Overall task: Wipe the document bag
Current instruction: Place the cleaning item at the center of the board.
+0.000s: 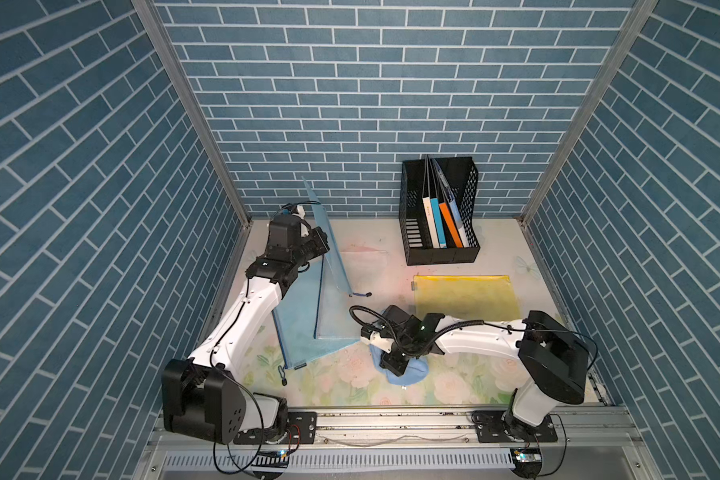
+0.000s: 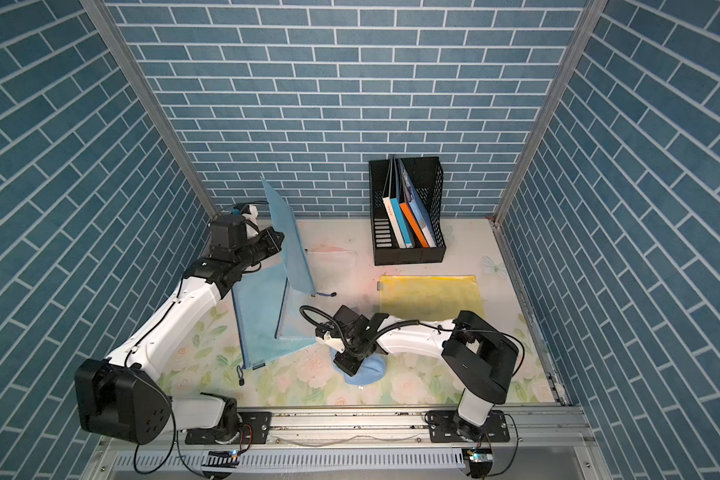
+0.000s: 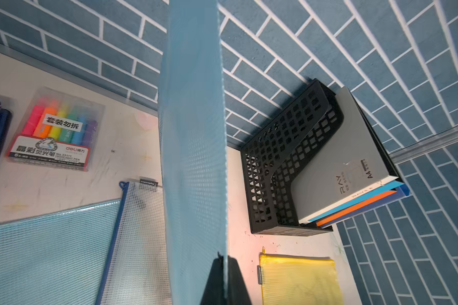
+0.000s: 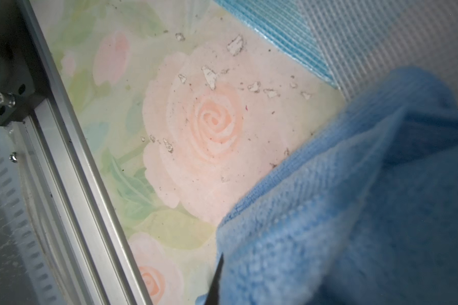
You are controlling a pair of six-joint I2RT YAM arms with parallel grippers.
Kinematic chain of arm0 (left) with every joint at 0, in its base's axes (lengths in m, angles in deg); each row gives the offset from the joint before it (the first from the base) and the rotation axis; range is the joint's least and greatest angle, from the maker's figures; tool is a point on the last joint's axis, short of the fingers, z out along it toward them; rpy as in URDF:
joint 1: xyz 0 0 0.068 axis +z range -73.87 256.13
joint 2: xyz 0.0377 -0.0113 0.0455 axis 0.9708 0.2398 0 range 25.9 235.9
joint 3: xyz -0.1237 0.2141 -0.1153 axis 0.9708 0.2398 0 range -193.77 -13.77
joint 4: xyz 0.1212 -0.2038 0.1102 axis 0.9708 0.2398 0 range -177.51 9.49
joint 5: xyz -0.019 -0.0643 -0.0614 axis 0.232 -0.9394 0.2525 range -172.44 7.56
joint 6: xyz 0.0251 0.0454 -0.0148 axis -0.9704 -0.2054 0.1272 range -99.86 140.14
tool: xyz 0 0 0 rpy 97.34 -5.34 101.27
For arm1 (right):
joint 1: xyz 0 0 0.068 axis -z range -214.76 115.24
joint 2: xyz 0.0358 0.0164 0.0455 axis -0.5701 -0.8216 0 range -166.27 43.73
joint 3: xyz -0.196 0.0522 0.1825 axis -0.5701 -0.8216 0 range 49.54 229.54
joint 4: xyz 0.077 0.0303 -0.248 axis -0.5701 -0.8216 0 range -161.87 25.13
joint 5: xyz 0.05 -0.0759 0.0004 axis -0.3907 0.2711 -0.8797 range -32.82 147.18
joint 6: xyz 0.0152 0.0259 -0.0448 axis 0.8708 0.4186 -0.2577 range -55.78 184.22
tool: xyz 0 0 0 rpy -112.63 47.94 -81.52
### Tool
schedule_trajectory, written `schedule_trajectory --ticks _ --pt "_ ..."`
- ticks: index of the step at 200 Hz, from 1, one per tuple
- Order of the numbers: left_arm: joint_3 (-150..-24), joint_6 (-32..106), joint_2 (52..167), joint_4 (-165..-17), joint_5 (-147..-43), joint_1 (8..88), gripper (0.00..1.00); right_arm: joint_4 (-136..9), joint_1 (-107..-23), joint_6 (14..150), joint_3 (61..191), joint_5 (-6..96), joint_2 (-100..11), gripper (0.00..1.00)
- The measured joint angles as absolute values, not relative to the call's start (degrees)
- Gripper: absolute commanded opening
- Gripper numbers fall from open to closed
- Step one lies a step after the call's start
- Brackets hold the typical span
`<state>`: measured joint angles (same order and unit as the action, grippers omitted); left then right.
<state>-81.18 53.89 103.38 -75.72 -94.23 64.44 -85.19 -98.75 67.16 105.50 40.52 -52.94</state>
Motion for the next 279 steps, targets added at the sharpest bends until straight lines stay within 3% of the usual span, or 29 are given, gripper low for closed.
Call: schedule_trajectory --ticks 43,93,125,188,229,279 --pt "-82.74 52.26 103.59 -73.64 -94.06 64.93 0.0 -85.21 -100.01 66.66 107.97 40.87 -52.67 0.53" --pt "-84.07 51.29 104.47 -73.21 -94.26 64.97 0.0 -87.59 -100.01 66.68 110.2 42.59 -48.3 0.67" --pt "-84.07 51.1 104.77 -73.16 -94.54 64.97 0.0 -88.73 -100.01 66.7 110.94 43.53 -47.3 0.72" --pt "-84.05 50.59 104.77 -73.21 -95.57 64.97 0.0 -96.55 -100.01 66.72 113.41 45.78 -48.74 0.72" --pt "-84.37 49.7 105.37 -73.14 -97.38 64.66 0.0 -93.47 -98.66 68.74 108.1 46.94 -39.01 0.71" --pt "-94.34 43.86 112.25 -66.98 -94.65 55.18 0.0 -82.17 -80.45 79.42 95.91 46.85 -20.48 0.71"
